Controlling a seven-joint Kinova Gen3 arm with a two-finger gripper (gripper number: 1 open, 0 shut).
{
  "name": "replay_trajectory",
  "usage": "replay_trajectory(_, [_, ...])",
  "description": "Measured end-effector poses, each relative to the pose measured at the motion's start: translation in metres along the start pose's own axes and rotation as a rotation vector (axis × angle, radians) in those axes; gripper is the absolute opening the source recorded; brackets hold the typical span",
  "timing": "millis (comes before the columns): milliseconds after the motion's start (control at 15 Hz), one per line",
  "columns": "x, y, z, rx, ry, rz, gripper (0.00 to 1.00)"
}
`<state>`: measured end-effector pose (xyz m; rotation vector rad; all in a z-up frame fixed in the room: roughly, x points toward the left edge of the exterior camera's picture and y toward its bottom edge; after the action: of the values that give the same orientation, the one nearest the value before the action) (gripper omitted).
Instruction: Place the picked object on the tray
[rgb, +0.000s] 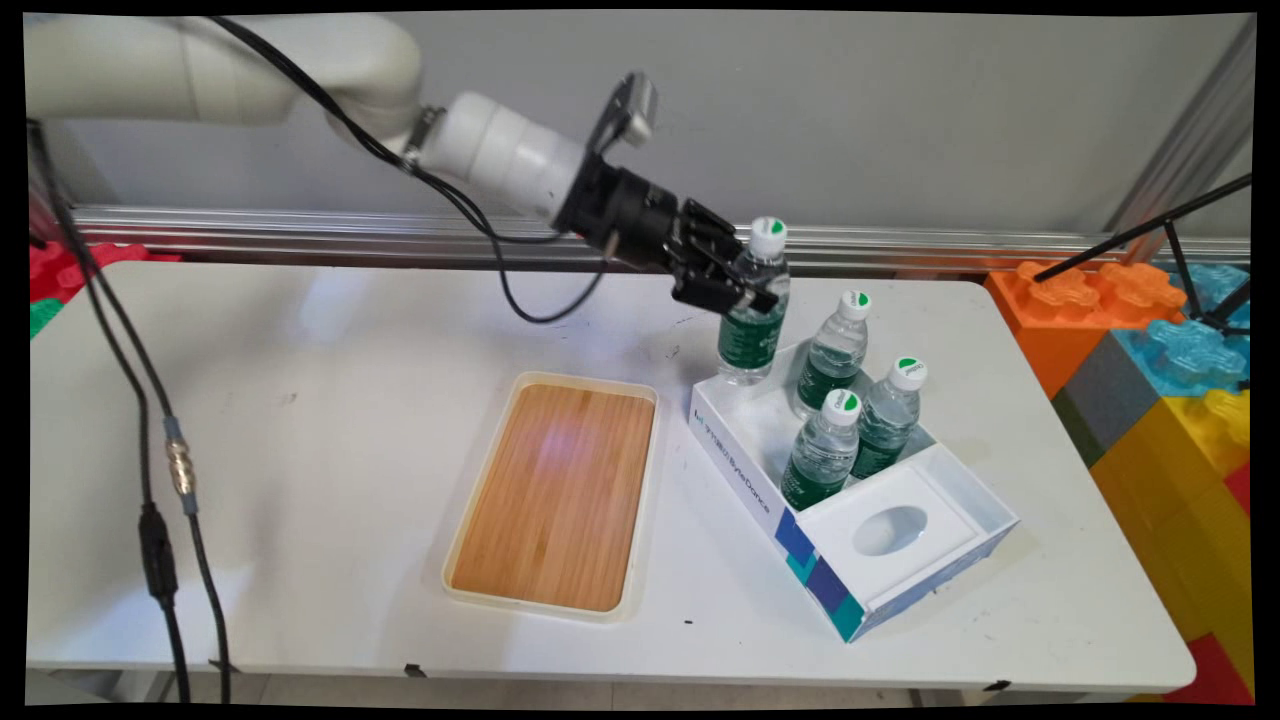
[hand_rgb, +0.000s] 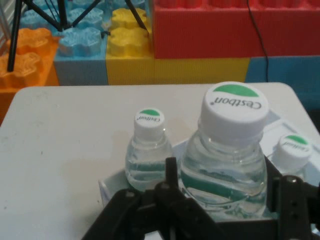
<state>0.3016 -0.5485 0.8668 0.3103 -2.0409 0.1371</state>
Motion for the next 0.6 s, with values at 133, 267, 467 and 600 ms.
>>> replay_trajectory(133, [0.008,0.007,-0.017,-0.007,-0.006,-0.014,0.00])
replay_trajectory(267, [0.014,0.016,-0.036,-0.017,-0.011,-0.028,0.00])
replay_trajectory(467, [0.016,0.034,-0.073,-0.050,-0.017,-0.045,0.00])
replay_trajectory(600, [0.007,0.048,-0.100,-0.081,-0.025,-0.035,0.00])
